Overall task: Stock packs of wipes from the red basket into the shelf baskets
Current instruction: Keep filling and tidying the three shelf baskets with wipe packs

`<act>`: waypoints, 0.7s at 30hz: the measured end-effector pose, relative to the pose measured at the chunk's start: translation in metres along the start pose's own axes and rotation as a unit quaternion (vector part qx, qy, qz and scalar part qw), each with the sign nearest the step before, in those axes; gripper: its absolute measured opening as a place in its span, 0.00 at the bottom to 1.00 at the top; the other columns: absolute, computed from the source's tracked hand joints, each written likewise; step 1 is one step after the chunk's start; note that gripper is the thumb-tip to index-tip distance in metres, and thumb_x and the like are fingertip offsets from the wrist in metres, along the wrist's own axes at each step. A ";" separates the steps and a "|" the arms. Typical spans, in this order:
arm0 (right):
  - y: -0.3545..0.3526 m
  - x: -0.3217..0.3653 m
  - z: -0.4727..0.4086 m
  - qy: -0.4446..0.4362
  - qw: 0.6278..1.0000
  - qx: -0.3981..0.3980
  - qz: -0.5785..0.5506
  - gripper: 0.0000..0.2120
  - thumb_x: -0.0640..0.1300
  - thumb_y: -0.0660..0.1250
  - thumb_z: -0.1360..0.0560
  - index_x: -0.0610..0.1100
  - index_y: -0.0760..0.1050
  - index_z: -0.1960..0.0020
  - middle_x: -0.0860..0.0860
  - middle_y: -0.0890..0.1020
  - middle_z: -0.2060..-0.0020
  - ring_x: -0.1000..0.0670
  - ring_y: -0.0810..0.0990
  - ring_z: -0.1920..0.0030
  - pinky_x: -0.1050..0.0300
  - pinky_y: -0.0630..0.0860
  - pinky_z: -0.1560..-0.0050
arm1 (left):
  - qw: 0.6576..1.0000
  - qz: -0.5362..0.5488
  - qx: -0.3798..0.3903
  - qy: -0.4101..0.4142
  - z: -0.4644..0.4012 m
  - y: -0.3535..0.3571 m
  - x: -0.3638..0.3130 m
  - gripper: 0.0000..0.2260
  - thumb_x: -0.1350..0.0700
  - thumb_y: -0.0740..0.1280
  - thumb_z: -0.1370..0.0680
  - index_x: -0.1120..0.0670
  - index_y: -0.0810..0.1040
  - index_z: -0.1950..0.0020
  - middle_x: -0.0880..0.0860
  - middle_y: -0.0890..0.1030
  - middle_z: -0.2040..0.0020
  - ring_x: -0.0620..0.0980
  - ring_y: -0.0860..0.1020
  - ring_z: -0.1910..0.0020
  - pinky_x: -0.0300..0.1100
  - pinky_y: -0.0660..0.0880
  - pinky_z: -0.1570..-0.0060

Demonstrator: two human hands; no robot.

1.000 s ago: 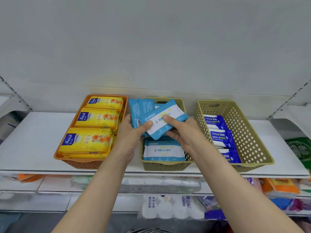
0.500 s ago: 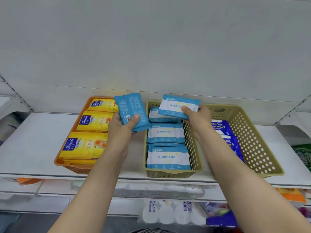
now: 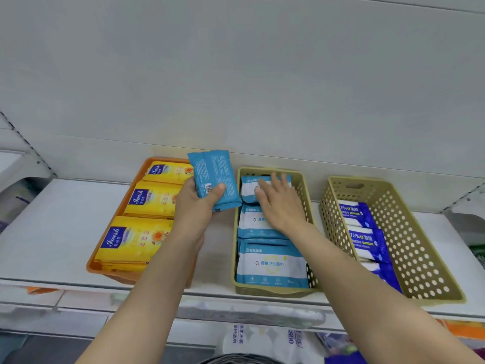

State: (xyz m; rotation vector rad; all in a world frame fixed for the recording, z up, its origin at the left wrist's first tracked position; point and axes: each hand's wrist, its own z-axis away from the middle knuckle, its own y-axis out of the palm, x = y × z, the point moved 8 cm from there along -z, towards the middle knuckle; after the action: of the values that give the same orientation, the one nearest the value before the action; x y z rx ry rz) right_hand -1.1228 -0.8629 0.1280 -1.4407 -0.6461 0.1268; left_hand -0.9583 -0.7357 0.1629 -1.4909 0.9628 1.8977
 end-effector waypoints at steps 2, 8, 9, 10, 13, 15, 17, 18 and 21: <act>0.015 -0.003 0.003 0.014 0.998 0.068 0.001 0.28 0.61 0.40 0.17 0.54 0.48 0.19 0.50 0.44 0.19 0.49 0.37 0.20 0.46 0.40 0.21 | 1.000 0.005 0.013 -0.004 -0.001 0.006 0.002 0.16 0.61 0.72 0.24 0.57 0.76 0.36 0.54 0.84 0.43 0.52 0.83 0.45 0.45 0.81 0.48; -0.042 0.024 0.019 0.092 0.872 -0.014 -0.481 0.20 0.57 0.60 0.18 0.47 0.74 0.32 0.54 0.78 0.35 0.52 0.73 0.31 0.56 0.69 0.35 | 0.996 -0.032 0.078 -0.021 0.002 0.021 0.003 0.16 0.59 0.72 0.23 0.54 0.77 0.36 0.51 0.85 0.44 0.50 0.84 0.46 0.44 0.81 0.51; -0.041 0.030 0.020 0.105 0.818 0.026 -0.565 0.17 0.55 0.65 0.20 0.46 0.77 0.37 0.52 0.82 0.40 0.50 0.78 0.37 0.53 0.75 0.40 | 0.994 -0.041 0.099 -0.025 0.004 0.026 0.002 0.16 0.59 0.72 0.23 0.53 0.77 0.36 0.51 0.85 0.45 0.50 0.84 0.47 0.43 0.81 0.52; -0.042 0.034 0.022 0.102 0.793 0.050 -0.598 0.16 0.53 0.69 0.22 0.44 0.80 0.41 0.49 0.84 0.45 0.47 0.82 0.41 0.49 0.79 0.42 | 0.992 -0.046 0.118 -0.030 0.007 0.032 0.002 0.15 0.59 0.72 0.23 0.53 0.78 0.36 0.51 0.85 0.46 0.50 0.84 0.48 0.43 0.81 0.53; -0.052 0.027 0.024 0.104 0.811 0.031 -0.574 0.17 0.56 0.74 0.28 0.46 0.82 0.45 0.52 0.86 0.51 0.44 0.83 0.48 0.42 0.81 0.48 | 0.989 -0.055 0.137 -0.025 0.012 0.040 0.002 0.14 0.59 0.72 0.23 0.51 0.79 0.38 0.50 0.86 0.47 0.50 0.84 0.48 0.46 0.81 0.52; -0.051 0.020 0.030 0.137 0.797 0.063 -0.584 0.28 0.70 0.68 0.31 0.48 0.82 0.45 0.54 0.85 0.55 0.48 0.81 0.56 0.51 0.78 0.59 | 0.983 -0.135 0.116 0.047 0.012 0.038 -0.008 0.12 0.59 0.71 0.23 0.49 0.80 0.41 0.47 0.85 0.49 0.46 0.83 0.50 0.44 0.80 0.51; -0.048 0.020 0.037 0.159 0.744 0.119 -0.638 0.34 0.74 0.64 0.32 0.46 0.82 0.43 0.49 0.84 0.55 0.47 0.82 0.59 0.54 0.77 0.63 | 0.948 -0.266 0.099 0.144 0.016 0.040 -0.019 0.12 0.59 0.71 0.23 0.49 0.81 0.41 0.44 0.84 0.49 0.41 0.80 0.50 0.34 0.74 0.51; -0.047 0.018 0.039 0.156 0.726 0.125 -0.658 0.30 0.70 0.67 0.29 0.45 0.82 0.45 0.47 0.84 0.55 0.46 0.83 0.59 0.55 0.78 0.63 | 0.932 -0.303 0.108 0.168 0.019 0.043 -0.022 0.13 0.60 0.70 0.22 0.48 0.81 0.39 0.45 0.83 0.45 0.42 0.79 0.45 0.30 0.71 0.49; -0.048 0.013 0.047 0.147 0.712 0.099 -0.679 0.03 0.40 0.70 0.23 0.41 0.78 0.51 0.43 0.82 0.54 0.48 0.84 0.58 0.58 0.81 0.61 | 0.903 -0.340 0.203 0.169 0.028 0.057 -0.018 0.20 0.58 0.70 0.22 0.37 0.75 0.34 0.47 0.68 0.25 0.45 0.61 0.24 0.39 0.58 0.27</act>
State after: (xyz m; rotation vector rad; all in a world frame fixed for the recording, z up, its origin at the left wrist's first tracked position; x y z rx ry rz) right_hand -1.1491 -0.8237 0.1769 -0.4621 -1.2233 -1.1442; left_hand -1.0142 -0.7471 0.1955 -1.6315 0.7687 0.9012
